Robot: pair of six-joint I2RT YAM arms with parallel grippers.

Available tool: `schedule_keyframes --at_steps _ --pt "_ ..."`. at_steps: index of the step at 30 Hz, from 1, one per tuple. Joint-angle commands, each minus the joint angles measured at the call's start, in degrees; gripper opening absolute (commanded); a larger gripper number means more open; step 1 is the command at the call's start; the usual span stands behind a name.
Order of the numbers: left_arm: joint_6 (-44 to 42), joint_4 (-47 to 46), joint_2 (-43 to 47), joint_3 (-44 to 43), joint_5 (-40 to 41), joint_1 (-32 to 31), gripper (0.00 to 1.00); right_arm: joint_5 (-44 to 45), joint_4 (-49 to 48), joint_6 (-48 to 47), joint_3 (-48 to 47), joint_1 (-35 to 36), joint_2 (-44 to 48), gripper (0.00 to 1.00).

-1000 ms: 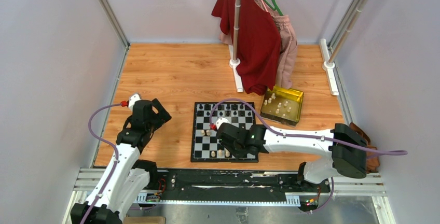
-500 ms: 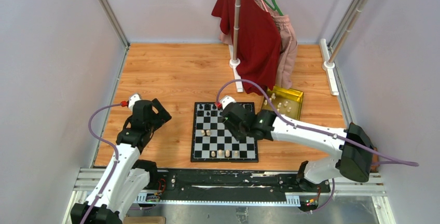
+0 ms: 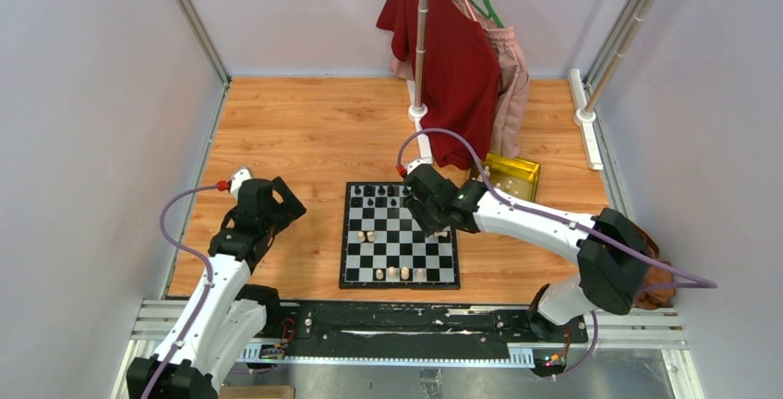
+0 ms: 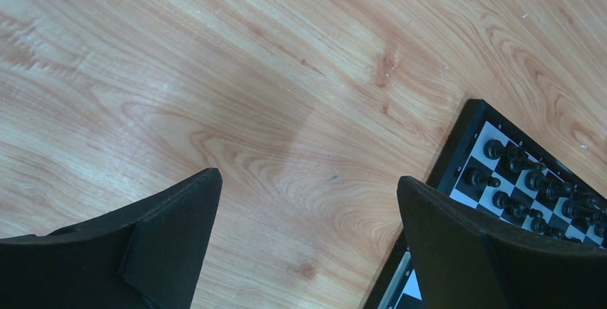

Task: Set up the chess pieces on the board
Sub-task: Pick up the chess piece from the chessboard.

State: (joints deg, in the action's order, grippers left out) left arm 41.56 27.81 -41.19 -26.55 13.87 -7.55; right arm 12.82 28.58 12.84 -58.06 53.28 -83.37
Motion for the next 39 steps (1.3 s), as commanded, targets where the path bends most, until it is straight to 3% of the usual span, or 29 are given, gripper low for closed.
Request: schedule_keyframes --at_steps 1,18,27,39 --pt "0.01 -2.29 -0.54 0.70 -0.60 0.61 1.00 -2.04 -1.36 -0.33 0.60 -1.18 -1.95 0.49" --pt "0.01 -3.48 -1.41 1.23 -1.47 0.61 1.00 -4.02 -2.21 1.51 2.39 -1.42 -4.25 0.37" --pt "-0.08 -3.25 -1.15 1.23 -1.48 0.61 1.00 -4.46 -1.93 1.66 2.28 -1.43 -4.34 0.19" --pt "-0.16 -3.11 -0.99 1.23 -1.30 0.61 1.00 -4.73 -0.62 0.40 1.97 -1.25 -3.08 0.10"
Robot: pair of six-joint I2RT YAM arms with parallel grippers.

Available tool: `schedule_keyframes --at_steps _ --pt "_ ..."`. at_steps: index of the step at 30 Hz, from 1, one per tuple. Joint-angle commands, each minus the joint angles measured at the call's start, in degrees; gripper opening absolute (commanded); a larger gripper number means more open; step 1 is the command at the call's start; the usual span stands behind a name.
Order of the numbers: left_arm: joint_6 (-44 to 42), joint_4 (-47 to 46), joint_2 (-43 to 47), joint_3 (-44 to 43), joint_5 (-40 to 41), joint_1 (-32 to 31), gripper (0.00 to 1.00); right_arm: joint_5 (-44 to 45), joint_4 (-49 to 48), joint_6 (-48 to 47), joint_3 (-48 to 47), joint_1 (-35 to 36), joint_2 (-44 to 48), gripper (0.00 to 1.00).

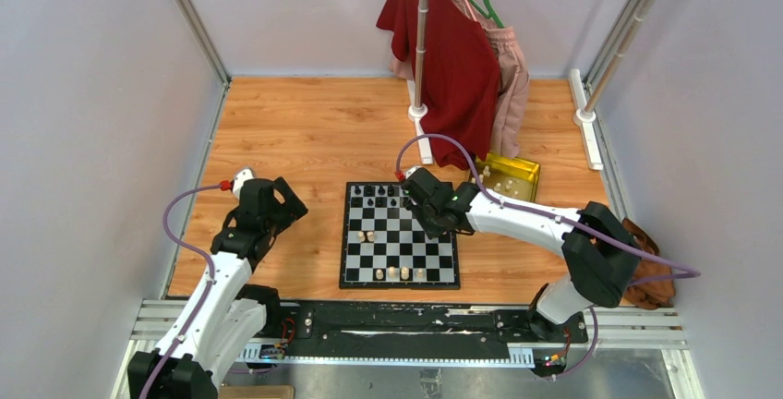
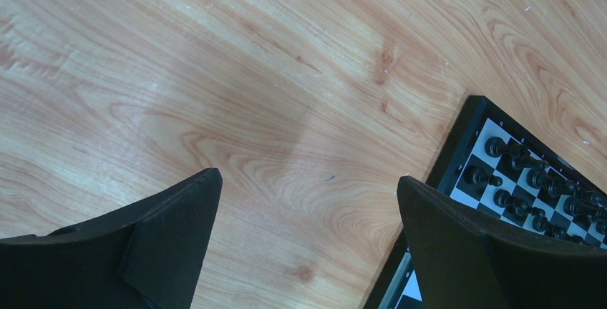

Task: Set up the chess pieces on the board
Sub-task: Pick up the chess piece from the chessboard.

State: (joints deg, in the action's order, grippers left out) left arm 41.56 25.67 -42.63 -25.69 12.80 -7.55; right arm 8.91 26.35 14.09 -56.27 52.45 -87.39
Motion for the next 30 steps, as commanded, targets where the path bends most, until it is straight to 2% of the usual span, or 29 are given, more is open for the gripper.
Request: schedule_keyframes --at_steps 1,22,30 --pt "-0.16 -0.97 0.49 0.38 -0.23 0.61 1.00 -0.82 1.81 -1.21 0.10 -0.35 1.04 0.09" --pt "0.03 -0.56 0.83 0.47 -0.04 0.61 1.00 -0.03 3.26 -2.80 -2.52 5.35 1.33 0.04" --pt "0.35 -0.78 0.88 -0.16 -0.43 0.61 1.00 0.58 3.03 -6.04 -2.28 6.16 1.61 0.03"
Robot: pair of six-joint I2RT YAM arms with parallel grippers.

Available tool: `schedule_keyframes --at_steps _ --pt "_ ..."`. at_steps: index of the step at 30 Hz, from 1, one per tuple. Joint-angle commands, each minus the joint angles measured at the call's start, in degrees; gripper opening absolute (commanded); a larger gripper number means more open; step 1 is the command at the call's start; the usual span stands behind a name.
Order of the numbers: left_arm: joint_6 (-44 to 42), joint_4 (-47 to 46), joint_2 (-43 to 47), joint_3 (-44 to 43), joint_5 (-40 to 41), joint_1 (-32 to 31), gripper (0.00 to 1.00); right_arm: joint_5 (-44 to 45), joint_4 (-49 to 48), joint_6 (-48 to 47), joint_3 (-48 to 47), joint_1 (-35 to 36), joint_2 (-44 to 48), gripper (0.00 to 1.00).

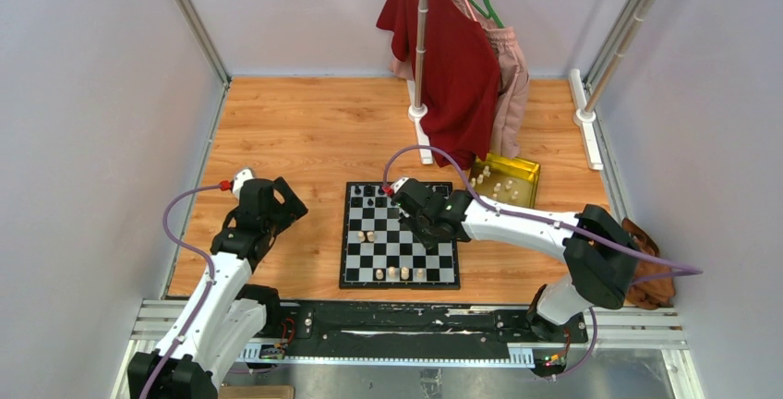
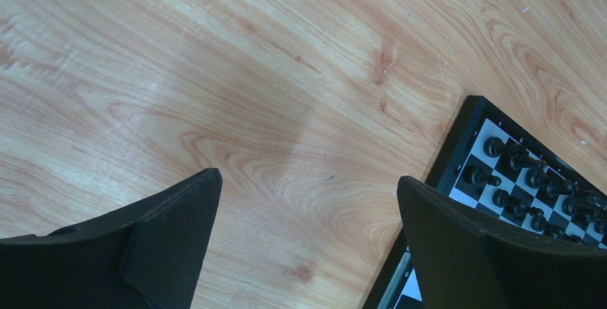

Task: Set up the chess pieces on the board
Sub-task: Pick up the chess piece from the chessboard.

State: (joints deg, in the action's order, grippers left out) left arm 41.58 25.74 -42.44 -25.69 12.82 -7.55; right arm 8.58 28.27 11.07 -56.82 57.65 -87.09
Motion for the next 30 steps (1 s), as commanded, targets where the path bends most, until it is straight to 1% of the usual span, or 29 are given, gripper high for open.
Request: schedule_keyframes --at_steps 1,4,10,19,24,30 --pt "0.46 -0.99 0.57 -0.34 -0.74 0.61 1.00 1.04 0.94 -3.80 -1.72 0.97 1.37 0.03" --pt "0.84 -0.99 0.17 -1.11 -1.48 0.61 1.00 1.51 0.93 -6.04 -2.04 0.95 1.85 0.00" --pt "1.55 -0.73 -0.05 -3.55 -4.19 0.61 1.00 0.83 1.30 -9.51 -3.65 0.98 3.70 0.00" --pt "1.60 2.36 -2.27 -9.90 -12.22 0.61 0.99 -3.51 1.70 -15.70 -4.86 2.05 8.39 0.00" --pt "2.29 3.65 -1.18 -11.77 -16.01 0.61 0.99 -3.34 3.08 -16.00 -6.29 3.21 9.11 0.00" --pt "3.04 3.82 -1.17 -12.65 -20.36 0.61 0.98 -7.28 2.54 -16.05 -7.44 4.08 10.95 0.00"
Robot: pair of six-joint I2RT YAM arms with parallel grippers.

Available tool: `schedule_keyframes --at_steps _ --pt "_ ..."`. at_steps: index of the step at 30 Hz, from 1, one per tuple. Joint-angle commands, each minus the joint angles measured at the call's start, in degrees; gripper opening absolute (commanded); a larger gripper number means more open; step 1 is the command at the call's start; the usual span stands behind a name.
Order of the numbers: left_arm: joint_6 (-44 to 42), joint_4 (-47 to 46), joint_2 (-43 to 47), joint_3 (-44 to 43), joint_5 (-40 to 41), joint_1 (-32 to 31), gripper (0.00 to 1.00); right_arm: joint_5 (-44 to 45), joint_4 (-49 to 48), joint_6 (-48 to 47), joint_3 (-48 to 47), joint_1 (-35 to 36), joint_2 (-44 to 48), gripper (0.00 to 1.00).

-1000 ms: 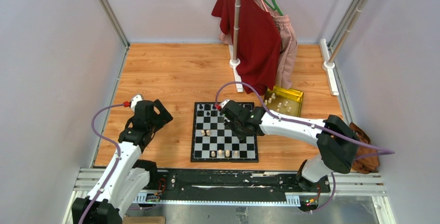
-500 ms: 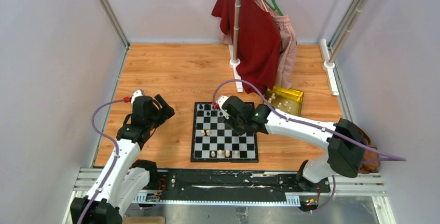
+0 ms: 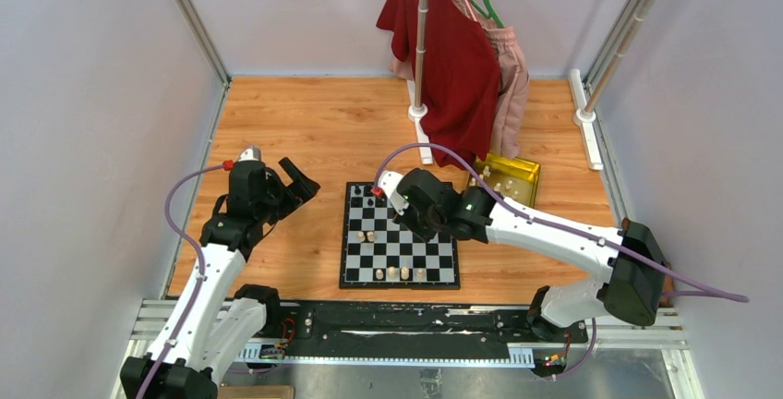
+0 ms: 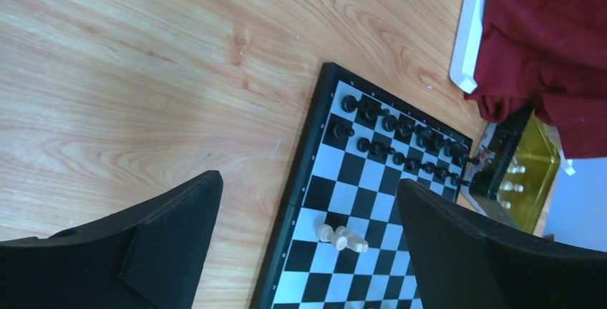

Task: Set up the chess pieces on the board
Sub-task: Pick up the chess piece from the chessboard, then place the chess piece on the chessboard.

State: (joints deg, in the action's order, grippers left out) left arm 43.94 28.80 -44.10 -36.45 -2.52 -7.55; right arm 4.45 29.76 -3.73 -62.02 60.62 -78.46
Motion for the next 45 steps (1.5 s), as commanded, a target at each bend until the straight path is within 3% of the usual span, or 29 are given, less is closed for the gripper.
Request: schedule_keyframes --at_steps 1,7,13,21,28,37,45 --pt "0.82 0.65 0.36 -2.00 -5.99 0.61 0.98 -3.51 0.94 -1.36 -2.45 1.25 2.59 0.00" --pt "1.92 -0.12 0.00 -2.41 -11.08 0.61 0.97 -6.97 -0.03 -1.01 -3.82 2.11 2.77 0.00" --pt "2.08 0.05 0.55 -2.62 -12.43 0.61 0.96 -4.55 0.44 3.22 -4.72 2.22 1.17 0.00" --pt "1.33 0.71 1.84 -1.37 -12.77 0.61 0.96 7.34 4.44 12.97 -4.68 2.18 -3.05 0.00" --pt "0.30 1.00 3.02 0.28 -12.72 0.61 0.96 12.04 6.61 18.92 -0.05 1.99 -2.10 0.00" --pt "0.30 0.20 3.88 2.57 -13.32 0.60 0.96 9.26 3.96 21.67 4.74 1.65 -0.56 0.00" --pt "0.35 0.17 4.16 3.13 -13.37 0.61 0.96 6.53 1.33 19.68 1.26 1.69 -7.32 0.00"
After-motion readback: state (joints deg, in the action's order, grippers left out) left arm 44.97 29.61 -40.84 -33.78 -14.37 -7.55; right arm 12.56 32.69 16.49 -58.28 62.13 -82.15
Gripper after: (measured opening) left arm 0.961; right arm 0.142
